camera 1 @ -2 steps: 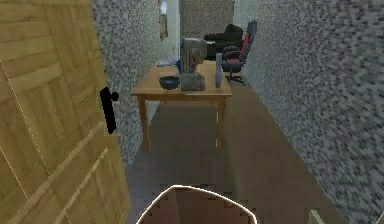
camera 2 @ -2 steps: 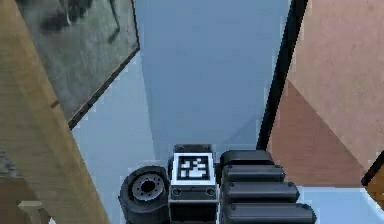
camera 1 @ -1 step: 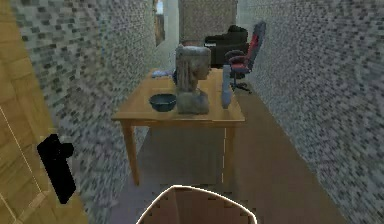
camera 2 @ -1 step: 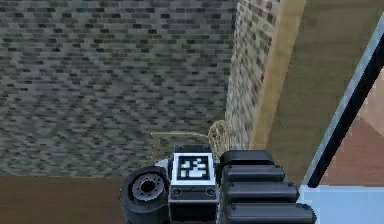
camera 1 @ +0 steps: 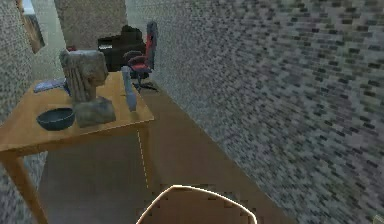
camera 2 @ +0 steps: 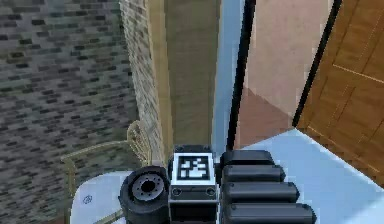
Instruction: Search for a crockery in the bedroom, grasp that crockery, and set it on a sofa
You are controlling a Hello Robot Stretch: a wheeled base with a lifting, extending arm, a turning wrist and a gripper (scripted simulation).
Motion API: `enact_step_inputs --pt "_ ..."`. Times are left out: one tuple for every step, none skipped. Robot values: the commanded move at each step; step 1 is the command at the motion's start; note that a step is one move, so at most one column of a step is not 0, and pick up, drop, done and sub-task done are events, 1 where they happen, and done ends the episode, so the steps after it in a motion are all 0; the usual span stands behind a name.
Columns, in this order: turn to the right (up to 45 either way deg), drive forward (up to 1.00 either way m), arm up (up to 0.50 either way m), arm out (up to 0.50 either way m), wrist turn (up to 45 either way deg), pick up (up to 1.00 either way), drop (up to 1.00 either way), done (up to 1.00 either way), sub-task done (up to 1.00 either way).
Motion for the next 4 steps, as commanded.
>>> enact_step_inputs --pt "0.0 1.00 0.00 0.00 0.0 0.00 0.00 0.00 0.00" --pt "0.0 0.35 0.00 0.00 0.0 0.00 0.00 0.00 0.00" --pt "-24.0 0.00 0.00 0.00 0.0 0.00 0.00 0.00 0.00" --pt "0.0 1.00 0.00 0.00 0.0 0.00 0.00 0.00 0.00"
